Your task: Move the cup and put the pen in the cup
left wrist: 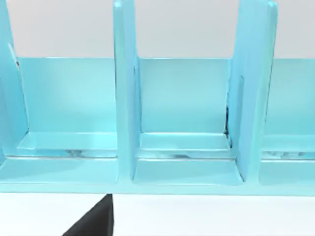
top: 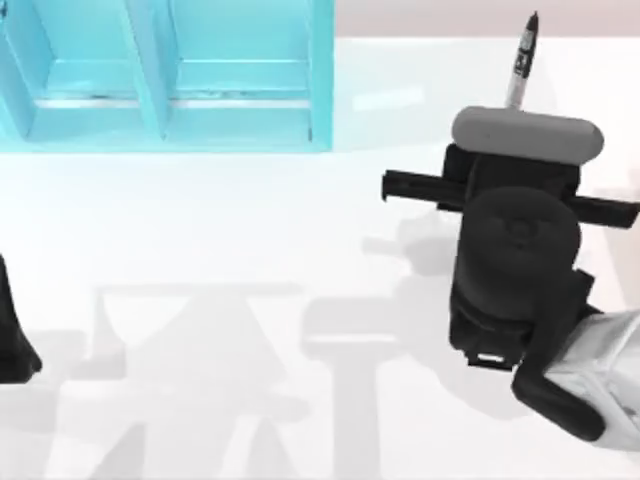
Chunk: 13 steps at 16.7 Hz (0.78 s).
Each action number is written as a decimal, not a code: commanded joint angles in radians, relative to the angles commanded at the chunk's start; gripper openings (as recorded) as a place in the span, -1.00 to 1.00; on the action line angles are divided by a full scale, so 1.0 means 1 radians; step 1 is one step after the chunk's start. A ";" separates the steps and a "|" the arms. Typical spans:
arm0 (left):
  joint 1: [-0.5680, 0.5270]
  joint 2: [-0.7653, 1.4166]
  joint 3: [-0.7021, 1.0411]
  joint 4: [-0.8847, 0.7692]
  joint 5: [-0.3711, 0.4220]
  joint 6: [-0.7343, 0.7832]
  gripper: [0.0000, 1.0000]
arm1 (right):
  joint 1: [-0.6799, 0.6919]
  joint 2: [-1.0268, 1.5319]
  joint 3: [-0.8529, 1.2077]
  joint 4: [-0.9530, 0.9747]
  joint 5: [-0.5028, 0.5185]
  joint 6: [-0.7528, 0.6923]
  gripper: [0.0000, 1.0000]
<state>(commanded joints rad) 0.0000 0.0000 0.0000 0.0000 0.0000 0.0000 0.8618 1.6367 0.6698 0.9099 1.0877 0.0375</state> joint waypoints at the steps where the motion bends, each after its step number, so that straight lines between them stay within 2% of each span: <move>1: 0.000 0.000 0.000 0.000 0.000 0.000 1.00 | 0.003 -0.010 -0.022 0.046 0.024 -0.024 -1.00; 4: 0.000 0.000 0.000 0.000 0.000 0.000 1.00 | 0.008 -0.025 -0.057 0.120 0.061 -0.063 -1.00; 9: 0.000 0.000 0.000 0.000 0.000 0.000 1.00 | 0.003 -0.021 -0.056 0.123 0.062 -0.063 -1.00; 13: 0.000 0.000 0.000 0.000 0.000 0.000 1.00 | -0.049 0.031 -0.032 0.152 0.007 -0.060 -1.00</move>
<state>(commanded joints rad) 0.0000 0.0000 0.0000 0.0000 0.0000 0.0000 0.8127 1.6673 0.6380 1.0618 1.0942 -0.0222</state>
